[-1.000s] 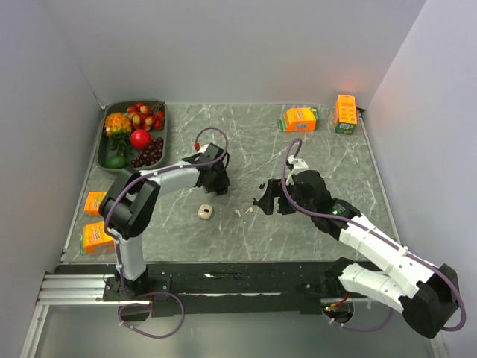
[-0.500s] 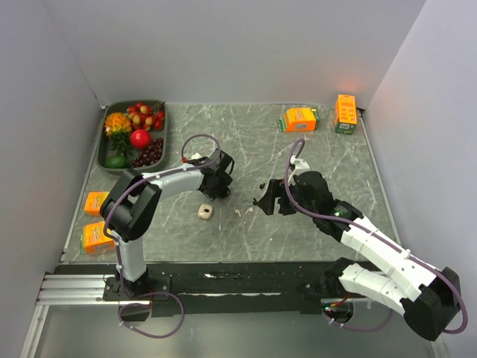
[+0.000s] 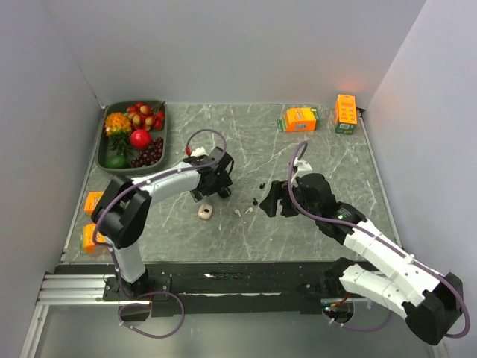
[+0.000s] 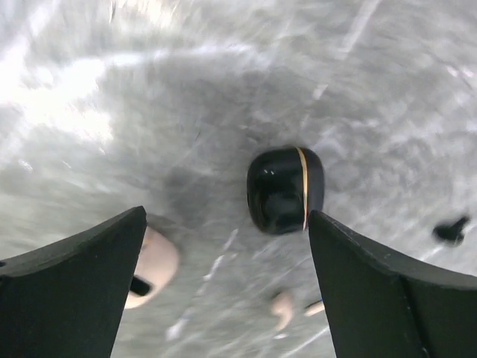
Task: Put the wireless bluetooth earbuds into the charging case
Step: Pick up the charging case at the center of the board.
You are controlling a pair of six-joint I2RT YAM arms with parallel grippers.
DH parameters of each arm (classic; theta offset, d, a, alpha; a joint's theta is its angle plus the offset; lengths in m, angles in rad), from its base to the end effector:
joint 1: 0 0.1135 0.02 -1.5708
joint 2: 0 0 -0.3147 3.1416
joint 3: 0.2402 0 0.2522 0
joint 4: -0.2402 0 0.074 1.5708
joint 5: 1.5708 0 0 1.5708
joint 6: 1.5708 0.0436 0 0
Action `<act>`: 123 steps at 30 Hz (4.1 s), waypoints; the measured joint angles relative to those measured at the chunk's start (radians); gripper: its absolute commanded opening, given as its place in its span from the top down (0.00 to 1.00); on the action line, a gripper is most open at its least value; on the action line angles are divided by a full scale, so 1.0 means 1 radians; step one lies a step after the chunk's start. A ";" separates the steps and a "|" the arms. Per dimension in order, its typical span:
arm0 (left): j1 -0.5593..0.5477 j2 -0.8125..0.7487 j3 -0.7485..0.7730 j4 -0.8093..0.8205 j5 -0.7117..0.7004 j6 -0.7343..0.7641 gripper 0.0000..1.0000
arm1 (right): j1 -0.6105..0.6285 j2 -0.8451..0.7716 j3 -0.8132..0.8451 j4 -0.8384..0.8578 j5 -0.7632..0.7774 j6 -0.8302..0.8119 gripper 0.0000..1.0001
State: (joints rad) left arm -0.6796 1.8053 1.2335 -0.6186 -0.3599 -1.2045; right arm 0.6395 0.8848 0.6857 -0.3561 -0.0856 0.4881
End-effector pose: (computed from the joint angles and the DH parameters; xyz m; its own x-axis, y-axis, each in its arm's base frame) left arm 0.3007 -0.2232 0.2309 -0.7129 -0.5474 -0.4383 -0.5001 0.8350 -0.2295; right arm 0.1361 0.1059 0.3055 -0.6797 0.0767 -0.7294 -0.3783 0.8153 0.4383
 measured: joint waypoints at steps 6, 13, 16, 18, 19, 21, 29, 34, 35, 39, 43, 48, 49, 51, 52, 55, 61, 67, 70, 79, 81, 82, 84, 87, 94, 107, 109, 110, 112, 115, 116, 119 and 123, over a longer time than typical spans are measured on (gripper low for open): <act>-0.005 -0.117 -0.039 0.047 0.008 0.406 0.01 | 0.000 -0.034 -0.001 -0.006 0.030 -0.021 0.12; -0.007 -0.150 -0.160 0.200 0.156 0.763 0.01 | 0.000 -0.024 -0.008 -0.003 0.035 -0.026 0.12; -0.008 -0.156 -0.185 0.235 0.217 0.899 0.01 | 0.000 -0.023 -0.008 -0.003 0.031 -0.030 0.12; -0.008 -0.146 -0.156 0.223 0.244 0.962 0.03 | 0.000 -0.022 -0.008 -0.003 0.031 -0.034 0.12; -0.008 -0.130 -0.119 0.208 0.248 0.988 0.03 | 0.000 -0.020 -0.008 -0.003 0.030 -0.037 0.12; -0.008 -0.062 -0.001 0.190 0.251 1.024 0.04 | 0.001 -0.015 -0.007 -0.003 0.030 -0.041 0.12; 0.004 0.028 0.092 0.194 0.303 1.124 0.01 | 0.002 -0.008 -0.007 -0.006 0.033 -0.045 0.12; 0.010 -0.015 -0.013 0.192 0.322 1.197 0.01 | 0.002 -0.009 -0.007 -0.005 0.032 -0.048 0.12; 0.010 -0.031 -0.035 0.192 0.330 1.212 0.01 | 0.002 -0.009 -0.007 -0.005 0.032 -0.048 0.12; 0.012 -0.068 -0.072 0.198 0.345 1.260 0.04 | 0.002 -0.004 -0.007 -0.004 0.024 -0.048 0.12; 0.019 -0.067 -0.072 0.225 0.360 1.292 0.06 | 0.002 0.000 -0.007 -0.005 0.017 -0.048 0.12; 0.030 -0.048 -0.057 0.242 0.374 1.323 0.10 | 0.002 0.000 -0.007 -0.011 0.016 -0.048 0.12; 0.031 -0.040 -0.053 0.246 0.378 1.327 0.11 | 0.002 0.000 -0.007 -0.014 0.016 -0.048 0.12; 0.034 -0.024 -0.049 0.255 0.390 1.341 0.13 | 0.002 0.000 -0.007 -0.019 0.016 -0.048 0.12; 0.035 -0.014 -0.049 0.257 0.397 1.346 0.13 | 0.002 0.000 -0.007 -0.021 0.016 -0.047 0.12; 0.035 0.007 -0.047 0.257 0.413 1.358 0.15 | 0.002 0.000 -0.007 -0.024 0.014 -0.045 0.12; 0.036 0.038 -0.042 0.263 0.435 1.373 0.18 | 0.002 0.000 -0.007 -0.029 0.014 -0.044 0.12; 0.039 0.076 -0.022 0.263 0.441 1.376 0.23 | 0.002 0.000 -0.007 -0.032 0.014 -0.044 0.12; 0.041 0.084 -0.021 0.263 0.443 1.376 0.25 | 0.002 0.000 -0.007 -0.034 0.014 -0.044 0.12; 0.041 0.088 -0.016 0.267 0.444 1.376 0.43 | 0.002 0.002 -0.007 -0.034 0.014 -0.044 0.12; 0.041 0.088 -0.016 0.267 0.445 1.376 0.46 | 0.002 0.002 -0.007 -0.034 0.014 -0.044 0.12; 0.042 0.088 -0.016 0.267 0.445 1.378 0.47 | 0.002 0.002 -0.007 -0.034 0.014 -0.044 0.12; 0.042 0.088 -0.016 0.268 0.444 1.376 0.58 | 0.002 0.002 -0.007 -0.034 0.014 -0.044 0.12; 0.042 0.088 -0.016 0.269 0.444 1.376 0.79 | 0.002 0.002 -0.007 -0.034 0.015 -0.044 0.12; 0.043 0.082 -0.027 0.289 0.441 1.356 0.99 | 0.002 -0.011 -0.007 -0.034 0.015 -0.043 0.12; 0.055 -0.289 -0.376 0.570 0.450 1.234 0.99 | 0.002 -0.084 0.051 -0.068 0.006 -0.004 0.12; 0.055 -0.380 -0.459 0.657 0.462 1.194 0.99 | 0.002 -0.090 0.076 -0.074 -0.002 0.004 0.13; 0.054 -0.434 -0.510 0.721 0.467 1.172 0.99 | 0.002 -0.090 0.090 -0.077 -0.006 0.009 0.13; 0.045 -0.531 -0.610 0.838 0.464 1.136 0.99 | 0.002 -0.087 0.115 -0.088 -0.012 0.016 0.13; 0.001 -0.692 -0.760 1.021 0.440 1.104 0.99 | 0.002 -0.079 0.156 -0.099 -0.026 0.021 0.14; -0.015 -0.722 -0.785 1.054 0.430 1.102 0.99 | 0.002 -0.073 0.174 -0.102 -0.040 0.020 0.14; -0.074 -0.783 -0.832 1.149 0.402 1.098 0.99 | 0.002 -0.052 0.222 -0.111 -0.087 0.016 0.14; -0.177 -0.851 -0.880 1.238 0.361 1.118 0.99 | 0.009 0.000 0.315 -0.141 -0.152 -0.001 0.17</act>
State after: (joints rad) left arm -0.8562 0.9546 0.3534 0.6197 0.0013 -0.0864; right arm 0.6483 0.8845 1.0012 -0.4969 -0.2379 0.4870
